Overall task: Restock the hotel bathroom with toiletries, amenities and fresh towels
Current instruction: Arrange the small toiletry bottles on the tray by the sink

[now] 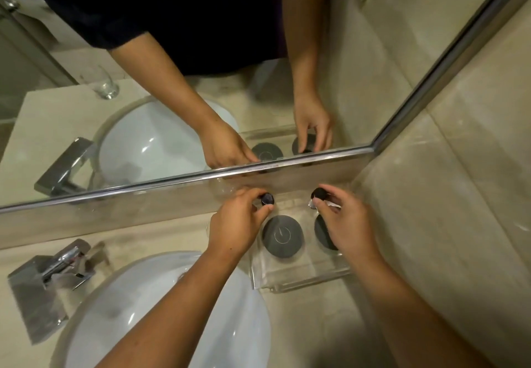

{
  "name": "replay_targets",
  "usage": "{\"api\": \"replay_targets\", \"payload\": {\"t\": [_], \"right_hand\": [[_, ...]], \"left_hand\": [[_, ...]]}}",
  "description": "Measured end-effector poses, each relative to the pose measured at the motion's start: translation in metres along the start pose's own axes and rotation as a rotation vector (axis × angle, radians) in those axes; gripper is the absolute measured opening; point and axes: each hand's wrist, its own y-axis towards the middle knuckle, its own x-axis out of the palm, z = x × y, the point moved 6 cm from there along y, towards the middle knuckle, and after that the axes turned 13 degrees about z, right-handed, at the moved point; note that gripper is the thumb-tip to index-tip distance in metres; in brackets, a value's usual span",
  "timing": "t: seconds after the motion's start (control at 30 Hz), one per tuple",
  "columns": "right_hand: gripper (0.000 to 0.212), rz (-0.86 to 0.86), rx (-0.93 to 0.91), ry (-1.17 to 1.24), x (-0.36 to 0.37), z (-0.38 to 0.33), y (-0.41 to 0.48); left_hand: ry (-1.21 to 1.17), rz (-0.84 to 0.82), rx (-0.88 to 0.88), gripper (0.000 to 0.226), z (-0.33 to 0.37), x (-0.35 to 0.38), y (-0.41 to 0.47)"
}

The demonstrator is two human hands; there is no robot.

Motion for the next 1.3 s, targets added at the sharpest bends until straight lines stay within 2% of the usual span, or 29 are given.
{"api": "replay_targets", "payload": {"t": [0.1,0.27,0.7,0.93,1.1,1.3], "right_hand": [[0.034,0.01,-0.055,-0.03,0.002,0.0,-0.001],[0.038,0.017,-0.01,-0.046,0.004,0.007,-0.001],[0.038,0.022,-0.089,-0.074,0.016,0.0,0.004],[0.056,0.035,-0.053,-0.072,0.005,0.0,-0.006],[0.054,0.047,-0.108,-0.147,-0.013,-0.005,-0.042],[0.066,-0.075,-0.196,-0.314,-0.03,-0.012,-0.107]], "left_hand": [[0.016,-0.006,-0.002,0.029,-0.002,0.003,-0.001],[0.019,-0.002,-0.053,0.028,-0.006,0.005,-0.006],[0.022,0.036,-0.094,0.03,0.0,0.003,-0.005],[0.037,0.037,-0.098,0.036,-0.001,-0.007,-0.013],[0.041,0.048,0.005,0.039,0.004,-0.028,-0.04],[0.08,0.035,0.189,0.045,0.008,-0.052,-0.099]]}}
